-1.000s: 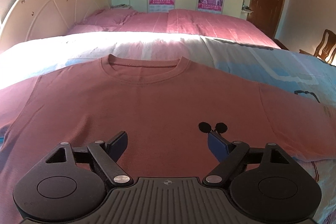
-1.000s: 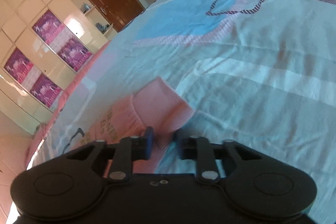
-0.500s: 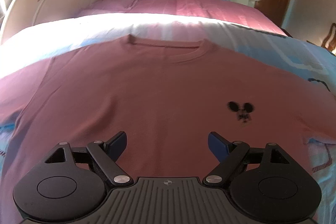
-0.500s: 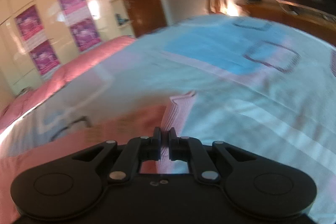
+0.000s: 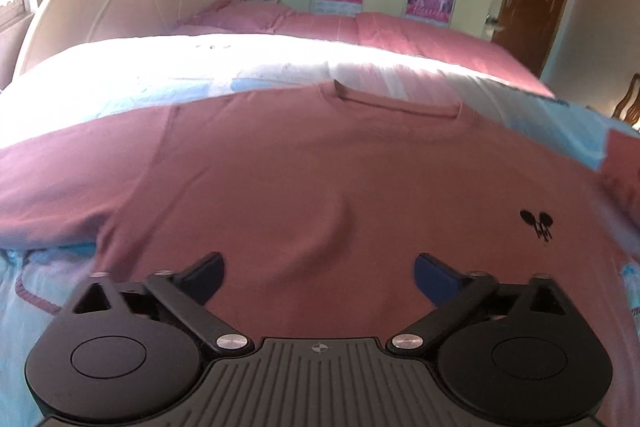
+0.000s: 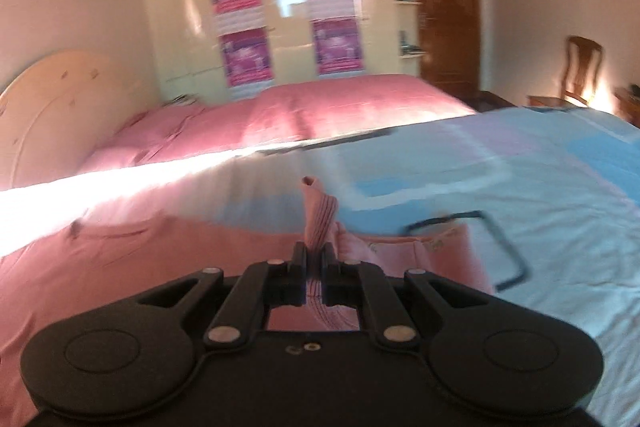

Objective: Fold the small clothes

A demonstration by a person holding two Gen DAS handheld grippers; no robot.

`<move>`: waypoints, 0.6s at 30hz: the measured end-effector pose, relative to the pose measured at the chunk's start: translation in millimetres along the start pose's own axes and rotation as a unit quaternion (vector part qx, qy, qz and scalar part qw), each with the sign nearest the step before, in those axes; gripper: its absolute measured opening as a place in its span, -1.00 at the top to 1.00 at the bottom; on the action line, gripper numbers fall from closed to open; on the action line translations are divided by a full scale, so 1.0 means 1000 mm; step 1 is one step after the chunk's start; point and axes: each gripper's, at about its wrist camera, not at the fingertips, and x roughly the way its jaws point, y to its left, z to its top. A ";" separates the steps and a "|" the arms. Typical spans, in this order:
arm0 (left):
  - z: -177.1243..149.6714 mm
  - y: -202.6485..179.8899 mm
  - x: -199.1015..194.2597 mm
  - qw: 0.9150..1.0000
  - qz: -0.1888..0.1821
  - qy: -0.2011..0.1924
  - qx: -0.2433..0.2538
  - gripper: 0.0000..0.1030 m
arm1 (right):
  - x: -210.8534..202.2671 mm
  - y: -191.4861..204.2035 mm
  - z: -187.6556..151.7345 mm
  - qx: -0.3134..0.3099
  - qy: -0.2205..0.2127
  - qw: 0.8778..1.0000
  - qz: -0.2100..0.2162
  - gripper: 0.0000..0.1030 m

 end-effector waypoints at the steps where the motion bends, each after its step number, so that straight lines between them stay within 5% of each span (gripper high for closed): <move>1: 0.001 0.008 0.000 1.000 -0.004 0.000 0.000 -0.67 | 0.001 0.014 -0.003 -0.009 0.004 1.000 0.007 0.87; 12: -0.002 0.066 -0.002 0.998 -0.038 -0.006 -0.048 -0.67 | -0.001 0.149 -0.042 -0.105 0.039 0.989 0.091 0.87; 18: -0.001 0.074 0.001 0.998 -0.042 -0.005 -0.047 -0.67 | 0.009 0.191 -0.075 -0.135 0.086 0.977 0.138 0.79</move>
